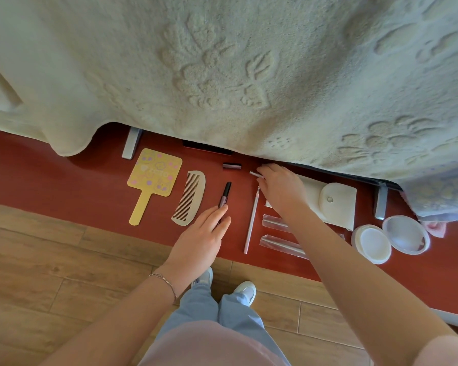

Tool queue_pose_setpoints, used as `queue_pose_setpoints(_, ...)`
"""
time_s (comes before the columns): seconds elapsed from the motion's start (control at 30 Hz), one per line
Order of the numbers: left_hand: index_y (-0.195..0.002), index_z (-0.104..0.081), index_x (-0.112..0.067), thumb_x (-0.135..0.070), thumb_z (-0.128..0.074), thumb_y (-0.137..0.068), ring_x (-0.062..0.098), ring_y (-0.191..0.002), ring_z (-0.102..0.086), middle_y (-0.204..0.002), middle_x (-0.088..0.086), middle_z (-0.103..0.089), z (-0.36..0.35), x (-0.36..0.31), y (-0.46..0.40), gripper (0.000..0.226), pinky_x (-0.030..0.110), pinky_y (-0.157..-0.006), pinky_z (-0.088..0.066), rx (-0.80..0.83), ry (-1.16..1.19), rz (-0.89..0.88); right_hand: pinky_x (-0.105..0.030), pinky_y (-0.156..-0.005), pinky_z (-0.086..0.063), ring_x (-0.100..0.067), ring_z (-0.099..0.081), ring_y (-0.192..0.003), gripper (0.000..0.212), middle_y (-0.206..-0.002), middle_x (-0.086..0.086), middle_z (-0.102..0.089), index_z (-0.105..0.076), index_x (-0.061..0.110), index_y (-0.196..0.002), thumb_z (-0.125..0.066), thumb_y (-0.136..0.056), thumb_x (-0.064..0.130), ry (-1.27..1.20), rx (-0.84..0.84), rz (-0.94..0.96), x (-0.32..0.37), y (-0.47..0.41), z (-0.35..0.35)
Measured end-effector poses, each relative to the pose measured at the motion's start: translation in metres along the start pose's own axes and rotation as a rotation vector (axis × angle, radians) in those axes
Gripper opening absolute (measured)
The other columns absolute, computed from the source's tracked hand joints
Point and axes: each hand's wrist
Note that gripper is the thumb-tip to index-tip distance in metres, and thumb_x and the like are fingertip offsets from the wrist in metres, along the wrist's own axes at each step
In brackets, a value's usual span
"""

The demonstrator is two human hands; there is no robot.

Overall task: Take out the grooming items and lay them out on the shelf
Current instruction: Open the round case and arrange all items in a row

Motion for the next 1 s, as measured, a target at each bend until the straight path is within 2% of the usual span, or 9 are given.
queue_pose_setpoints(0.13,-0.113,-0.066,-0.009,-0.015,-0.072,-0.076,0.023,-0.115,-0.057,-0.126,0.01,-0.06,0.003,0.003,-0.001,0.037,0.029,-0.086,-0.051,-0.046,-0.008,-0.01,-0.039,-0.067,-0.057,-0.031,-0.067,-0.087,0.021,-0.101,-0.011,-0.07,-0.069,0.006,-0.102,-0.058,-0.084,0.01,-0.081,-0.148,0.084,0.004,0.009,0.001)
queue_pose_setpoints(0.2,-0.118,-0.062,-0.009,-0.021,-0.051,-0.089,0.024,-0.119,-0.053,-0.129,0.01,-0.057,0.006,0.006,0.0,0.033,0.032,-0.092,-0.048,-0.09,-0.02,0.023,-0.039,-0.07,-0.058,-0.03,-0.068,-0.087,0.022,-0.102,-0.011,-0.071,-0.07,0.006,-0.1,-0.057,-0.083,0.01,-0.122,-0.19,0.104,0.011,0.016,0.002)
queue_pose_setpoints(0.27,-0.124,-0.057,-0.007,-0.024,-0.038,-0.092,0.027,-0.125,-0.048,-0.134,0.011,-0.053,0.01,0.014,0.001,0.04,0.037,-0.095,-0.046,-0.097,-0.03,0.125,-0.039,-0.075,-0.057,-0.028,-0.068,-0.09,0.02,-0.103,-0.011,-0.071,-0.071,0.007,-0.1,-0.061,-0.082,0.008,-0.137,-0.214,0.149,0.023,0.024,0.001)
queue_pose_setpoints(0.37,-0.132,-0.048,-0.004,-0.013,-0.053,-0.087,0.03,-0.129,-0.044,-0.137,0.015,-0.049,0.01,0.029,0.007,0.046,0.042,-0.097,-0.047,-0.059,-0.045,0.263,-0.042,-0.083,-0.055,-0.029,-0.067,-0.095,0.028,-0.105,-0.01,-0.071,-0.072,0.012,-0.102,-0.071,-0.075,0.004,-0.097,-0.17,0.293,0.043,0.031,-0.008)
queue_pose_setpoints(0.43,-0.135,-0.045,-0.004,-0.006,-0.062,-0.08,0.03,-0.129,-0.044,-0.137,0.016,-0.049,0.008,0.036,0.01,0.058,0.041,-0.098,-0.046,-0.005,-0.037,0.283,-0.046,-0.089,-0.051,-0.03,-0.065,-0.103,0.037,-0.112,-0.011,-0.068,-0.071,0.018,-0.106,-0.074,-0.071,0.004,-0.061,-0.088,0.404,0.053,0.033,-0.015)
queue_pose_setpoints(0.53,-0.134,-0.047,-0.004,-0.002,-0.067,-0.076,0.029,-0.127,-0.047,-0.136,0.016,-0.05,0.007,0.037,0.01,0.061,0.04,-0.097,-0.047,0.034,-0.013,0.283,-0.044,-0.09,-0.049,-0.028,-0.063,-0.107,0.043,-0.114,-0.01,-0.068,-0.072,0.022,-0.103,-0.081,-0.064,0.005,0.009,0.009,0.493,0.059,0.035,-0.022)
queue_pose_setpoints(0.63,-0.13,-0.051,-0.004,-0.001,-0.07,-0.073,0.029,-0.125,-0.049,-0.133,0.016,-0.053,0.005,0.035,0.01,0.06,0.04,-0.094,-0.048,0.018,-0.012,0.262,-0.04,-0.086,-0.052,-0.025,-0.063,-0.107,0.045,-0.111,-0.007,-0.069,-0.074,0.022,-0.097,-0.086,-0.057,0.006,0.011,0.052,0.498,0.06,0.038,-0.023)
queue_pose_setpoints(0.8,-0.128,-0.053,-0.004,-0.003,-0.074,-0.07,0.03,-0.121,-0.053,-0.13,0.017,-0.055,0.002,0.031,0.011,0.062,0.038,-0.091,-0.049,0.02,-0.015,0.225,-0.039,-0.076,-0.056,-0.025,-0.066,-0.101,0.042,-0.105,-0.008,-0.071,-0.076,0.021,-0.089,-0.088,-0.052,0.005,0.003,-0.001,0.477,0.052,0.041,-0.018)
queue_pose_setpoints(1.0,-0.128,-0.053,-0.004,-0.003,-0.074,-0.07,0.031,-0.121,-0.053,-0.13,0.017,-0.055,0.002,0.03,0.011,0.062,0.04,-0.094,-0.046,0.011,-0.026,0.216,-0.043,-0.077,-0.057,-0.029,-0.065,-0.102,0.045,-0.107,-0.011,-0.07,-0.075,0.019,-0.093,-0.088,-0.053,0.004,0.03,-0.013,0.482,0.047,0.045,-0.021)
Point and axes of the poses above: each hand's wrist, its own y-axis away from the middle knuckle, its own z-axis out of the back of the hand, x = y × z
